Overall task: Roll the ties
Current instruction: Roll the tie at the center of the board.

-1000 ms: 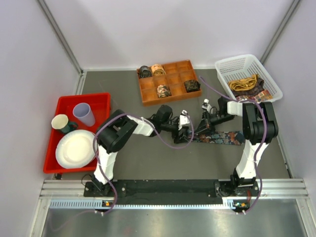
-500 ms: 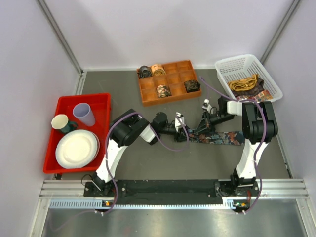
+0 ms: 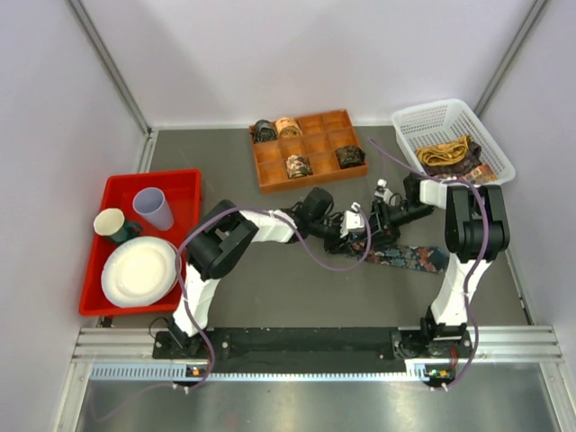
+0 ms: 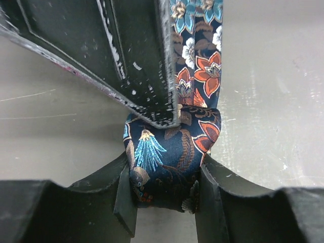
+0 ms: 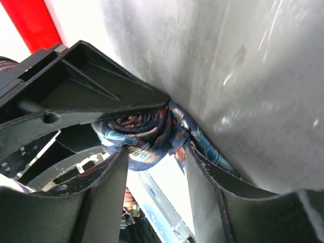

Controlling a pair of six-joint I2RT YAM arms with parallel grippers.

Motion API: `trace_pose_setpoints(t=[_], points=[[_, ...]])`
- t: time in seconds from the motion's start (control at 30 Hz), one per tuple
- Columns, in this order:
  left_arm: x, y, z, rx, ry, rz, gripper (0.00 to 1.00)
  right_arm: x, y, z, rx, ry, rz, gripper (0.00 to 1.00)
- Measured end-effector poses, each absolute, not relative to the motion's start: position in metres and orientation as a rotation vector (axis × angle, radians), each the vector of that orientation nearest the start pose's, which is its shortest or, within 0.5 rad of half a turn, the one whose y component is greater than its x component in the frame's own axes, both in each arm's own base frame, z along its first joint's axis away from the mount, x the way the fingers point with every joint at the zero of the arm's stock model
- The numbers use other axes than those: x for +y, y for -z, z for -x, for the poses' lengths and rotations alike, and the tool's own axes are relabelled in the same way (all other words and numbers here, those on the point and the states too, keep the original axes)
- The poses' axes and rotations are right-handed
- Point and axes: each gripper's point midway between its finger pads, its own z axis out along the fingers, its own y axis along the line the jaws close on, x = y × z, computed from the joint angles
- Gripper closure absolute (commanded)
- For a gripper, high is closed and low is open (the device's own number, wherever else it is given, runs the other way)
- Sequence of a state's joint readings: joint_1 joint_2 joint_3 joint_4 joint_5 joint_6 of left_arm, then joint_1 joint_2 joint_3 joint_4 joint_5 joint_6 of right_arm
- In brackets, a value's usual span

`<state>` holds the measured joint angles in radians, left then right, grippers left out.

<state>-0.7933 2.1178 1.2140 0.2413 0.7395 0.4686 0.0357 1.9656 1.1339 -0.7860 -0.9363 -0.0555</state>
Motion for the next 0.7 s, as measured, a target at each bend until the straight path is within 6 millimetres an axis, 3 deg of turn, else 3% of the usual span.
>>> trace_pose_setpoints(t=[0.2, 0.3, 0.33, 0.43, 0.7], points=[[-0.433, -0.021, -0.277, 1.577, 0.867, -1.703, 0.94, 0.149, -0.055, -0.270, 2.807, -1.480, 0.104, 0.52], [-0.432, -0.022, -0.277, 1.590, 0.819, -1.750, 0.95, 0.149, -0.055, -0.267, 2.817, -1.488, 0.093, 0.60], [-0.432, -0.022, -0.277, 1.599, 0.808, -1.759, 0.95, 0.148, -0.054, -0.266, 2.823, -1.480, 0.090, 0.71], [-0.430, -0.021, -0.276, 1.630, 0.791, -1.782, 0.97, 0.138, -0.045, -0.263, 2.878, -1.405, 0.058, 0.82], [-0.430, -0.020, -0.277, 1.700, 0.810, -1.760, 1.00, 0.101, -0.033, -0.258, 2.971, -1.178, 0.072, 0.83]])
